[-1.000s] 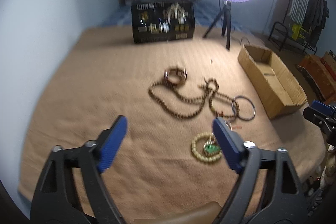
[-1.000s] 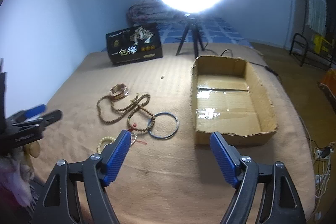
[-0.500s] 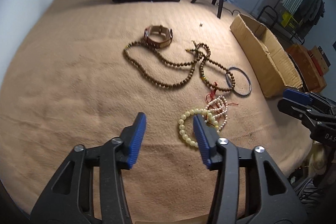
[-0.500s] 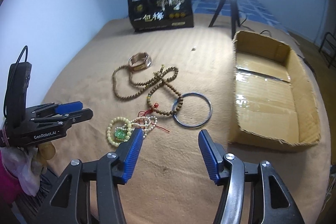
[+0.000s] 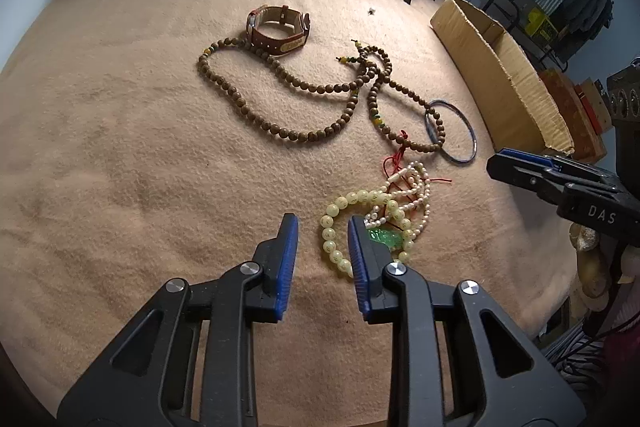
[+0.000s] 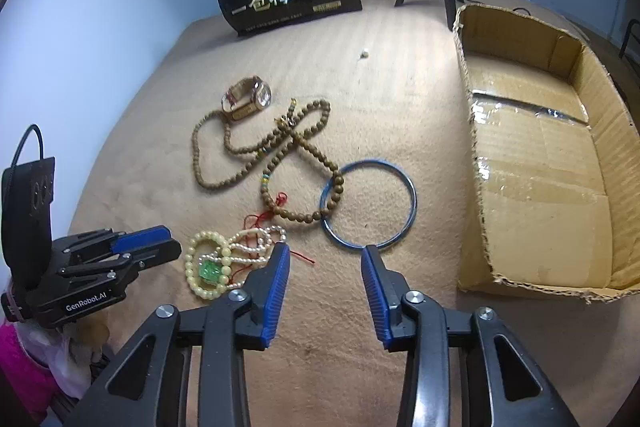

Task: Organize jewelry
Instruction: 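Close the left tool on the cream bead bracelet while the right tool closes on the blue bangle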

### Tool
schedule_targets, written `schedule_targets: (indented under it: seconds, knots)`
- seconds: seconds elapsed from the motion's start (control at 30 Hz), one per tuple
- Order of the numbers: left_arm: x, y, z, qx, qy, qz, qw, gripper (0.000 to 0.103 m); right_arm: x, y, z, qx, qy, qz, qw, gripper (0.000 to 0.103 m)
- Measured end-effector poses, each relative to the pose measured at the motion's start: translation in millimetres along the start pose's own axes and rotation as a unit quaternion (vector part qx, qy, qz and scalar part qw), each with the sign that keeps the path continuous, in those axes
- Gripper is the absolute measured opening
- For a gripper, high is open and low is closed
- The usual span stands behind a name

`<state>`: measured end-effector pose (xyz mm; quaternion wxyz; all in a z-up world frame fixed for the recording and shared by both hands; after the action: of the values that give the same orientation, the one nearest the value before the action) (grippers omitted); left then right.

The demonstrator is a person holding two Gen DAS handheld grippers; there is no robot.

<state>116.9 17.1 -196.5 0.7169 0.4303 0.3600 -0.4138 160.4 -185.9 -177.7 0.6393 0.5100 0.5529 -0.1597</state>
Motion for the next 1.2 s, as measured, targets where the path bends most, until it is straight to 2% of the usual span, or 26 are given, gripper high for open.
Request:
schedule_targets:
  seconds: [0.43,0.63,0.7,0.77,1.2]
  knots:
    - [24,3,-1,0.01,0.015,-0.022,0.9996,0.019,17,5,-4,-0.042,-0.024,-0.014,0.999,0.036]
    - [30,3,5,0.031,0.024,-0.018,0.9991,0.019,28,8,-3,-0.054,-0.034,-0.024,0.998,0.036]
    - [31,3,7,0.036,0.026,-0.015,0.9989,0.017,31,8,-3,-0.057,-0.036,-0.028,0.997,0.036]
    - [31,4,6,0.037,0.029,-0.012,0.9988,0.01,35,8,-2,-0.06,-0.038,-0.03,0.997,0.036]
    - [28,7,-1,0.017,0.013,-0.013,0.9997,0.007,46,11,-11,-0.108,-0.043,-0.044,0.992,0.034]
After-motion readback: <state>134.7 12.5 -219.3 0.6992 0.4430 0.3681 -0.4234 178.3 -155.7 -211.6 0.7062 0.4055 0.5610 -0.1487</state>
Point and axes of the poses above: each gripper's, at about its wrist camera, not at the fingertips, and x roughly the way its jaws point, z to its right, y to its top, the point moved 4 cm from there along x, roughly the way its jaws point, and after that the axes turned 15 degrees about -x, right-handed, at the moved point
